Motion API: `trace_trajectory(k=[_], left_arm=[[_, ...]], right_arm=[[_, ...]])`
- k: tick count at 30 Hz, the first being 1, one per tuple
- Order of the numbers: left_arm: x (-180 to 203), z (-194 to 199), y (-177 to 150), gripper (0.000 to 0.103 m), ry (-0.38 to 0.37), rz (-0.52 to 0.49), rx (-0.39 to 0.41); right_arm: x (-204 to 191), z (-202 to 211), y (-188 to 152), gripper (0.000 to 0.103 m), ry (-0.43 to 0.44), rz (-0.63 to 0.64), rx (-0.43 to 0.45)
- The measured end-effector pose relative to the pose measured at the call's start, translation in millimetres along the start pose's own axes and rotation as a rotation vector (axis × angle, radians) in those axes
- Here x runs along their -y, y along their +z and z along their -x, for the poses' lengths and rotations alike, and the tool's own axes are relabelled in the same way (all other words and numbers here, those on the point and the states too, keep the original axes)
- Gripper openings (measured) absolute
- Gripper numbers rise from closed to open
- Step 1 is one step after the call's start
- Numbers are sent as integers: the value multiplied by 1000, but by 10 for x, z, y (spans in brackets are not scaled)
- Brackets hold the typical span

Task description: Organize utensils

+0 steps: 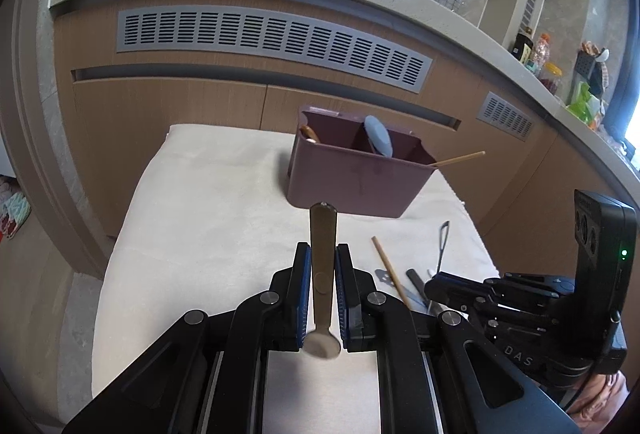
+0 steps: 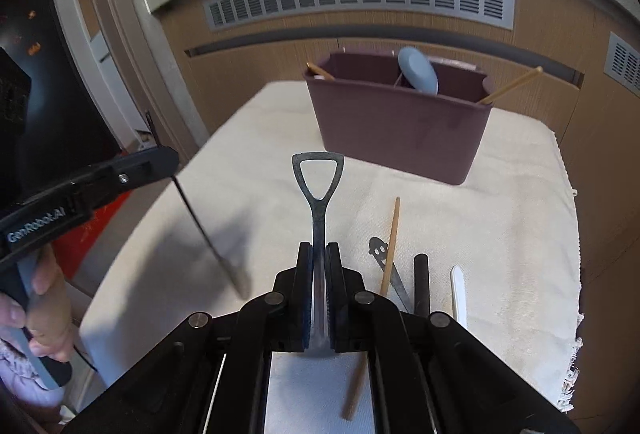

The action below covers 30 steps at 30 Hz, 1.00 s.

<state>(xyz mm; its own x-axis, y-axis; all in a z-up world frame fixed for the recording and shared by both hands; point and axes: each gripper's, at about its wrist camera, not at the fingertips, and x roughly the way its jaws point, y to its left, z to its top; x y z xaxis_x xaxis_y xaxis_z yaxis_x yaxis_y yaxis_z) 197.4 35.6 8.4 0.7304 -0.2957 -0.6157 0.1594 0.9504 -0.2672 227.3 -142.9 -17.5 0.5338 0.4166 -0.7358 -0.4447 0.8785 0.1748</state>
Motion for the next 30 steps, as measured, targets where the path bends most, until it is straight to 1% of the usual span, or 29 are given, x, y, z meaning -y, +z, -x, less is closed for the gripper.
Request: trace_trajectory(k=[5,10,13,15,17,21,23,24,25,27,30], left_arm=[[131,115,56,12,-1,-31,28],[240,196,144,12,-3,-63,54],[322,246,286,12,-19,-85,74],[387,336,493,12,-47,-104,106],[482,484,781,12,-77,-136,165],[671,773,1442,12,-126,-188,312],[730,822,1670,12,-109,-203,382],[751,815,1766,12,-95,-211,410],[759,770,1865,12,-91,-212,421],[730,645,1976,12,-102,-193,399],[622,365,1952,12,-110,-182,314]], right_arm=[[4,185,0,5,8,-4,41],[14,324,77,5,9,-1,82],[28,467,177,5,-3,7,124],[47,598,303,5,-13,19,162],[58,828,510,5,-34,50,229],[52,1352,1037,5,-133,135,407],[80,1516,1283,5,-173,149,473],[100,1544,1380,5,-183,153,488],[139,1543,1487,5,-192,151,496],[221,1468,1622,5,-200,135,488],[362,1278,1703,5,-215,110,453]])
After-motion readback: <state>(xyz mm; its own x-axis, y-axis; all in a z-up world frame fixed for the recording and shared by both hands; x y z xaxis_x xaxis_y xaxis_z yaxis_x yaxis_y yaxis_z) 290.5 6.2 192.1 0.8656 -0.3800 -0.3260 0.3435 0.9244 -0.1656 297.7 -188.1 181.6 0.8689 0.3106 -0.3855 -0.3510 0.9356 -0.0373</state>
